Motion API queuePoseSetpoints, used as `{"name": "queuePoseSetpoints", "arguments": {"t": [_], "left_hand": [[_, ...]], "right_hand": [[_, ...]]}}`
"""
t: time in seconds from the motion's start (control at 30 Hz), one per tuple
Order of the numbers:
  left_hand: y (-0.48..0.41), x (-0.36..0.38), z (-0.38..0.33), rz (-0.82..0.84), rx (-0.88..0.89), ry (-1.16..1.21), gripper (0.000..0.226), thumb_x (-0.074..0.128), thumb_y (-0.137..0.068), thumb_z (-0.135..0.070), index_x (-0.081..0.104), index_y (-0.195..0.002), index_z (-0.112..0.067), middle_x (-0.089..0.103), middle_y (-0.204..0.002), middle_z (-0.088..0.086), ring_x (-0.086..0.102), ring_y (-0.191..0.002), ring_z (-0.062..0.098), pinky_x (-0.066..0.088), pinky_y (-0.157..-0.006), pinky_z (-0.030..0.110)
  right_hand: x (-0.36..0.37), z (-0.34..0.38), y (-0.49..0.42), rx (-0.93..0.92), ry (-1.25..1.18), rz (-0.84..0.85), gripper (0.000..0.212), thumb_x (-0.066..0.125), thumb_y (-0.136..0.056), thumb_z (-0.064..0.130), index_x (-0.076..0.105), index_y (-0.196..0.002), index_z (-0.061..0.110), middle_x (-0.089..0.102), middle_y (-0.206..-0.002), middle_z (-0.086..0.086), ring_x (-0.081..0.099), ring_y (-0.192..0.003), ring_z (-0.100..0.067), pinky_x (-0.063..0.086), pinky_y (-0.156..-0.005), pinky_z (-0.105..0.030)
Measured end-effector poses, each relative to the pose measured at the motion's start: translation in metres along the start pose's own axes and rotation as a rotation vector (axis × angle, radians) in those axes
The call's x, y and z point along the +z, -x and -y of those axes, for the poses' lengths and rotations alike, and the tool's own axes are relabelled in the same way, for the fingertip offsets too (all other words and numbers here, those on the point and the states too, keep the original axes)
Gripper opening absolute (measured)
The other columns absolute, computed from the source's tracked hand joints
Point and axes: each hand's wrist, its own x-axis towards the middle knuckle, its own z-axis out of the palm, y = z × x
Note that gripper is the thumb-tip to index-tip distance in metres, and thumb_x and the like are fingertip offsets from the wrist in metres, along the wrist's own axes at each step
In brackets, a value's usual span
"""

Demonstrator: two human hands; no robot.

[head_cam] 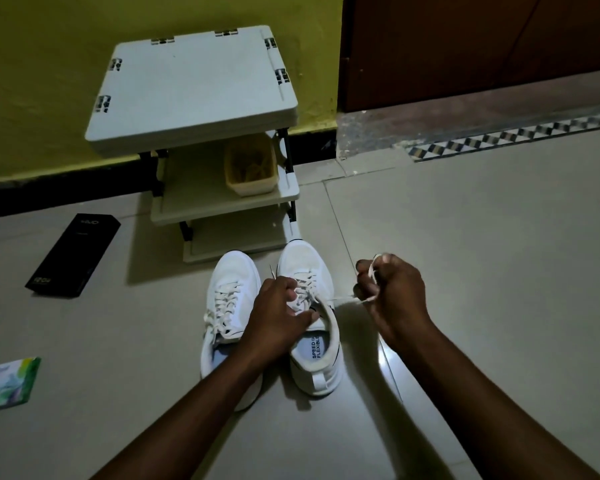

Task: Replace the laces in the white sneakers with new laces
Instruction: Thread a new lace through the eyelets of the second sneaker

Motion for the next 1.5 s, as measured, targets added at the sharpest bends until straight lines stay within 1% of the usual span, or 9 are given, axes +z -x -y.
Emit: {"name": "queuePoseSetpoints", "arguments": {"t": [0.17, 0.33, 0.6, 0.73, 0.93, 1.13, 1.23, 1.33, 1.5], "left_hand": [[0.002, 0.0, -0.002, -0.01, -0.01, -0.009, 0.049, 0.087, -0.078, -0.021, 0.055, -0.115, -0.025, 0.053, -0.112, 0.001, 0.054, -0.081, 0.008, 0.04, -0.063, 0.002], [0.002, -0.002, -0.005, -0.004, -0.03, -0.022, 0.05, 0.087, -0.077, -0.025, 0.055, -0.116, -0.025, 0.054, -0.11, 0.0, 0.056, -0.085, 0.011, 0.04, -0.067, 0.012], [0.005, -0.011, -0.019, -0.064, 0.075, 0.037, 0.055, 0.091, -0.07, -0.016, 0.065, -0.115, -0.031, 0.068, -0.107, -0.014, 0.066, -0.073, 0.006, 0.047, -0.069, 0.009], [0.001, -0.01, -0.04, 0.137, 0.179, 0.221, 0.053, 0.089, -0.073, -0.01, 0.068, -0.117, -0.033, 0.076, -0.093, -0.009, 0.067, -0.072, 0.017, 0.059, -0.074, 0.032], [-0.011, -0.017, -0.046, -0.011, 0.114, 0.42, 0.002, 0.075, -0.088, -0.005, 0.073, -0.088, -0.006, 0.07, -0.077, 0.009, 0.063, -0.066, 0.013, 0.052, -0.063, 0.023], [-0.013, -0.023, -0.034, -0.057, -0.05, 0.562, 0.006, 0.064, -0.096, -0.001, 0.065, -0.095, 0.005, 0.067, -0.067, 0.007, 0.065, -0.064, 0.018, 0.056, -0.064, 0.026], [-0.013, -0.025, -0.034, -0.095, -0.026, 0.54, 0.006, 0.064, -0.096, 0.001, 0.064, -0.097, 0.007, 0.068, -0.067, 0.005, 0.067, -0.066, 0.017, 0.058, -0.065, 0.025], [-0.008, -0.024, -0.03, -0.133, 0.031, 0.435, 0.009, 0.072, -0.091, -0.005, 0.064, -0.096, -0.005, 0.066, -0.07, 0.0, 0.068, -0.068, 0.019, 0.058, -0.063, 0.029], [0.021, -0.021, -0.013, -0.168, 0.095, -0.11, 0.031, 0.089, -0.07, -0.02, 0.059, -0.079, -0.024, 0.062, -0.071, -0.006, 0.056, -0.06, 0.005, 0.048, -0.061, 0.022]], "right_hand": [[-0.024, 0.034, -0.013, -0.761, 1.136, 0.348, 0.021, 0.057, -0.102, 0.017, 0.052, -0.084, 0.007, 0.061, -0.062, 0.013, 0.045, -0.047, -0.013, 0.036, -0.05, -0.02], [-0.022, 0.026, -0.022, -0.691, 1.806, 0.743, 0.012, 0.072, -0.086, 0.018, 0.073, -0.098, 0.017, 0.07, -0.078, 0.003, 0.056, -0.082, -0.018, 0.048, -0.065, -0.034], [-0.017, 0.031, -0.001, -0.999, 1.59, 0.507, 0.024, 0.076, -0.078, 0.005, 0.07, -0.084, 0.028, 0.051, -0.071, 0.017, 0.051, -0.082, -0.013, 0.033, -0.072, -0.039], [-0.013, 0.034, 0.007, -1.035, 1.394, 0.445, 0.015, 0.074, -0.086, 0.008, 0.071, -0.089, 0.023, 0.058, -0.077, 0.017, 0.053, -0.079, -0.008, 0.036, -0.07, -0.038], [-0.032, 0.02, 0.005, -0.831, 1.185, 0.392, 0.012, 0.067, -0.093, 0.002, 0.072, -0.092, 0.013, 0.062, -0.076, 0.008, 0.061, -0.064, -0.007, 0.046, -0.064, -0.02], [-0.061, 0.0, -0.004, -0.532, 1.475, 0.452, 0.016, 0.056, -0.093, 0.014, 0.07, -0.084, 0.016, 0.064, -0.079, 0.004, 0.062, -0.073, -0.013, 0.053, -0.07, -0.036], [-0.066, -0.004, -0.004, -0.383, 1.609, 0.541, 0.02, 0.043, -0.081, 0.02, 0.062, -0.079, 0.024, 0.058, -0.079, 0.008, 0.058, -0.079, -0.017, 0.047, -0.07, -0.037], [-0.07, -0.012, -0.005, -0.438, 1.706, 0.495, 0.017, 0.059, -0.09, 0.017, 0.072, -0.093, 0.028, 0.055, -0.093, 0.01, 0.048, -0.093, -0.013, 0.037, -0.075, -0.035], [-0.051, -0.009, 0.005, -0.481, 1.145, 0.254, 0.006, 0.073, -0.091, 0.017, 0.078, -0.087, 0.018, 0.065, -0.075, 0.0, 0.062, -0.071, -0.015, 0.049, -0.067, -0.031]]}}
